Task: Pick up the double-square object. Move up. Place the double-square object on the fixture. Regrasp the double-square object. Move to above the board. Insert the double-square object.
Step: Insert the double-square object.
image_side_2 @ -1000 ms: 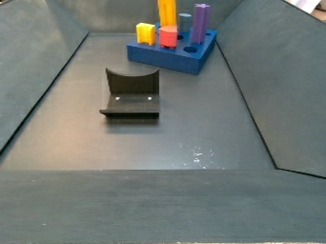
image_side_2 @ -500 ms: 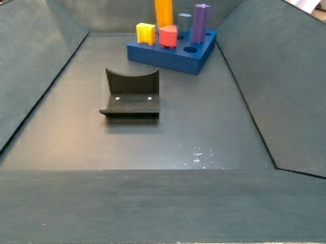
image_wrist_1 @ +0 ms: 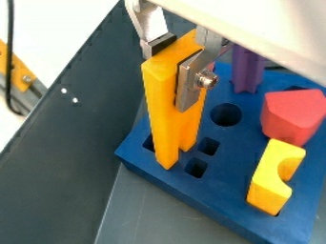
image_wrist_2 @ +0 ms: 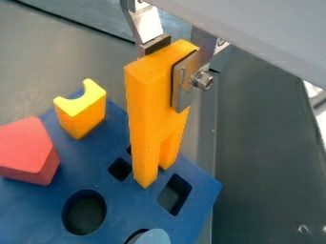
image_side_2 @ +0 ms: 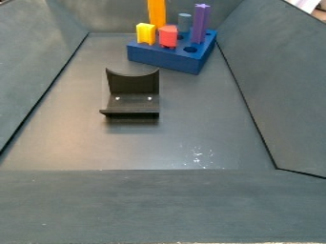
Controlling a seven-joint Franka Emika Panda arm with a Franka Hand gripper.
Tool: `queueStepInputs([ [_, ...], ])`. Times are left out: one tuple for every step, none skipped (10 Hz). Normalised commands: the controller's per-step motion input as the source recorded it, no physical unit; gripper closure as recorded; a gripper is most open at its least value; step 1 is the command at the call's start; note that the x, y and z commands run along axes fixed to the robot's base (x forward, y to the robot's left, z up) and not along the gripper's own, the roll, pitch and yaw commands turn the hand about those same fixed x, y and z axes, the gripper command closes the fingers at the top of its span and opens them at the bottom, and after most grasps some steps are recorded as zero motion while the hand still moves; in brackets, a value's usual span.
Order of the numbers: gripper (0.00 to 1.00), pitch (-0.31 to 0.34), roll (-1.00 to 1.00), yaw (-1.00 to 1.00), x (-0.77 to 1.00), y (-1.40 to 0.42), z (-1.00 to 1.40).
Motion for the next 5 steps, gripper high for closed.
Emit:
queueStepInputs([
  [1.0, 0.0, -0.03, 0.0, 0.0, 0.11, 0.0],
  [1.0, 0.009, -0.12, 0.36, 0.05, 0.6, 0.1],
  [1.0, 0.0, -0.13, 0.38, 0.0, 0.48, 0.1],
  [1.0, 0.0, -0.09, 0.24, 0.0, 0.17, 0.01],
  [1.0, -0.006, 0.0, 0.12, -0.03, -0.05, -0.03],
])
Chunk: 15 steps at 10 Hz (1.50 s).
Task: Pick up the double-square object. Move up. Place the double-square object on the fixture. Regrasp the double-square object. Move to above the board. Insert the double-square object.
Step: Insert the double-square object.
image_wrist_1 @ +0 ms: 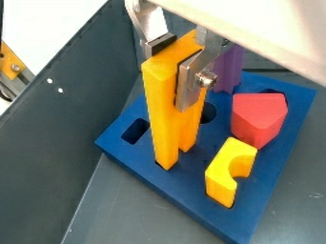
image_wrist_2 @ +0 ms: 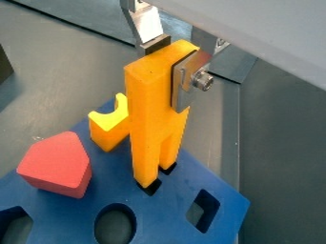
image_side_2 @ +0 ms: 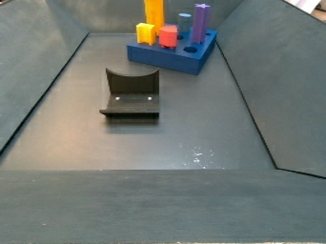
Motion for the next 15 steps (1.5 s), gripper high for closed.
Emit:
queueStepInputs([
  [1.0, -0.057, 0.0, 0.87, -0.33, -0.05, -0.41],
  [1.0, 0.0, 0.0, 1.0, 0.0, 0.0, -0.38],
  [1.0, 0.0, 0.0, 1.0, 0.0, 0.0, -0.38],
  [1.0, -0.019, -0.02, 0.99, -0.09, -0.08, -0.13],
  [1.0, 0.0, -0.06, 0.85, 0.0, -0.22, -0.24],
  [1.0, -0.067, -0.11, 0.35, 0.17, -0.64, -0.32],
  [1.0, -0.083, -0.18, -0.02, 0.36, -0.54, -0.3],
  [1.0, -0.027, -0.18, 0.01, 0.62, -0.11, -0.19],
  [1.0, 0.0, -0.18, 0.56, 0.37, 0.05, -0.2],
  [1.0, -0.019, -0.09, 1.0, 0.0, 0.0, -0.15],
  [1.0, 0.0, -0.06, 1.0, -0.01, 0.0, -0.13],
  [1.0, 0.0, -0.05, 1.0, 0.0, 0.0, -0.13],
  [1.0, 0.0, -0.06, 1.0, -0.01, 0.0, -0.13],
  [1.0, -0.029, -0.05, 1.0, 0.0, 0.0, -0.19],
  [1.0, -0.08, -0.06, 1.0, -0.04, 0.0, -0.27],
])
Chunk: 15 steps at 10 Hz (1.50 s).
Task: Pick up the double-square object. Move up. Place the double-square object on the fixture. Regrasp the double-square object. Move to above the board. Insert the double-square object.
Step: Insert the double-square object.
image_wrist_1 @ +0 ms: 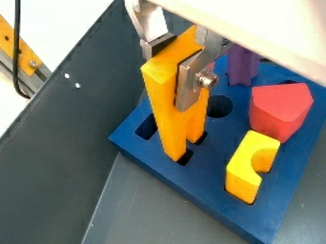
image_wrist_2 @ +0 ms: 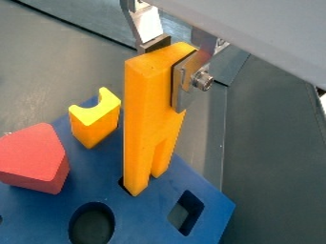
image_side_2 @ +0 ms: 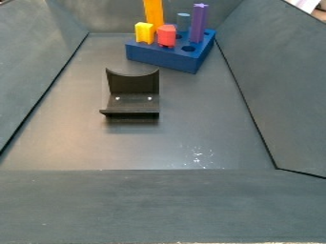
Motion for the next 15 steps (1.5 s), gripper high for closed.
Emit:
queueStepInputs([
  [1.0, -0.071, -0.06, 1.0, -0.07, 0.07, -0.28],
  [1.0, -0.076, -0.03, 0.8, -0.19, 0.5, -0.31],
  [1.0, -0.147, -0.03, 0.45, -0.44, 0.8, -0.41],
  [1.0, -0.147, -0.02, 0.25, -0.59, 0.89, -0.43],
  [1.0, -0.183, -0.24, 0.34, -0.51, 0.58, -0.16],
  [1.0, -0.047, 0.0, 0.0, 0.0, 0.02, 0.0],
  [1.0, 0.0, 0.0, 0.0, 0.0, -0.04, 0.0],
  [1.0, -0.103, -0.05, 0.73, -0.32, 0.09, -0.05],
  [1.0, -0.141, 0.0, 1.0, -0.01, 0.0, -0.3],
  [1.0, -0.137, 0.0, 1.0, -0.04, 0.0, -0.24],
  [1.0, -0.149, 0.0, 1.0, -0.05, 0.0, -0.24],
  [1.0, -0.206, 0.0, 1.0, -0.06, 0.0, -0.27],
  [1.0, -0.27, 0.09, 0.93, -0.11, 0.0, -0.4],
  [1.0, -0.319, 0.01, 0.93, -0.08, 0.0, -0.31],
  [1.0, -0.276, -0.03, 1.0, -0.07, 0.0, -0.35],
])
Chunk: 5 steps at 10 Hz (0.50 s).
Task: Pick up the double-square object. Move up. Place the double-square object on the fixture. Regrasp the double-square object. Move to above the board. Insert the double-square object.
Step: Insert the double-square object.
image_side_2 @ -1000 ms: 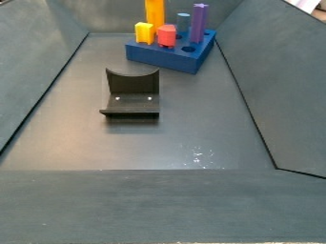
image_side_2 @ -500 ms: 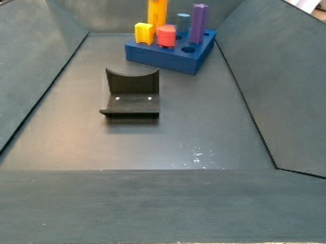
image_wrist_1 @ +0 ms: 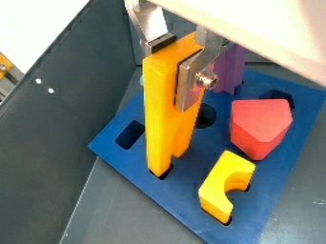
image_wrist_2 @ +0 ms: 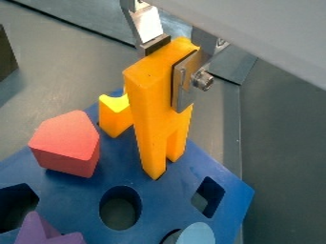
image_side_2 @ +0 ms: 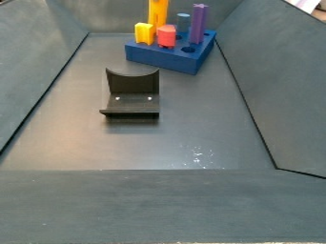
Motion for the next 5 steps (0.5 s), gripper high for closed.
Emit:
queueStepInputs([
  [1.0, -0.283, -0.07, 1.0, -0.06, 0.01, -0.38],
  [1.0, -0.28, -0.07, 1.0, -0.06, 0.01, -0.38],
  [1.0, -0.289, -0.06, 1.0, -0.07, 0.01, -0.38],
  [1.0, -0.204, 0.16, 0.92, -0.19, -0.24, -0.7],
  [1.0, -0.181, 0.11, 0.61, -0.39, -0.39, -0.7],
])
